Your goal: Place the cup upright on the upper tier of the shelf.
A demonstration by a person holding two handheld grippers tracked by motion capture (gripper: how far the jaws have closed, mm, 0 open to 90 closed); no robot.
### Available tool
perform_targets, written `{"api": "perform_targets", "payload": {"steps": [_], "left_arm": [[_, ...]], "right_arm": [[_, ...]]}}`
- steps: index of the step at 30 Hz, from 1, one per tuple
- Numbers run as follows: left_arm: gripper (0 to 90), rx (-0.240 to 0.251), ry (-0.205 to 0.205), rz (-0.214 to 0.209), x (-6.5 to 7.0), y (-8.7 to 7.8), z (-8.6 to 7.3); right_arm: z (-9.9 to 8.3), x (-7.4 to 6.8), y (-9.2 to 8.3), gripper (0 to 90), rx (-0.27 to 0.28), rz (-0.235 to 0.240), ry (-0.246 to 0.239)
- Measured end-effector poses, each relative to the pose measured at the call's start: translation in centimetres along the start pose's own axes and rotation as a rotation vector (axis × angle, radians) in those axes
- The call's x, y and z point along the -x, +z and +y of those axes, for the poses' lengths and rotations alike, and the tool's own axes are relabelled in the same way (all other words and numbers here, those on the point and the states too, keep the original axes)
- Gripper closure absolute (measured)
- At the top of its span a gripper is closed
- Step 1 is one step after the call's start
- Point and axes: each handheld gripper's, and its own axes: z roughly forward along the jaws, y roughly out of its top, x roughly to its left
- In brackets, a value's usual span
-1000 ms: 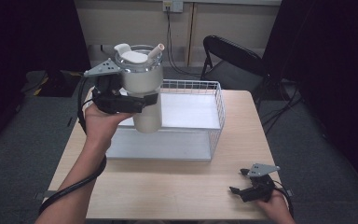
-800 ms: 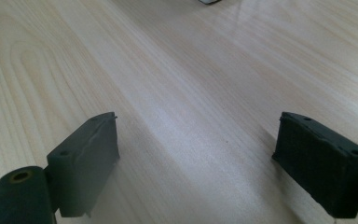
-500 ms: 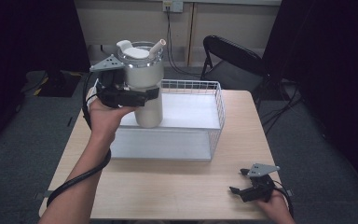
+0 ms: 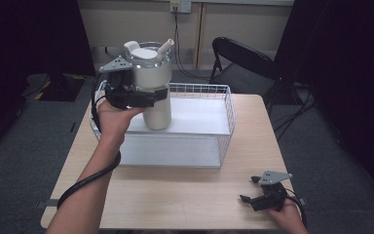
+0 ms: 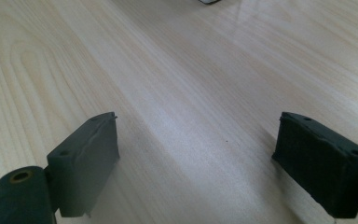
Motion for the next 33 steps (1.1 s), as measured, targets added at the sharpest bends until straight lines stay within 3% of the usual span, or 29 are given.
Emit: {"api": "perform_targets", "payload": {"steps": [33], "left_arm": [[10.1, 0.010, 0.007, 0.050, -0.5, 2.6, 0.4]], "right_arm": [[0.0, 0.0, 0.0, 12.6, 0.000, 0.000, 0.000]]}}
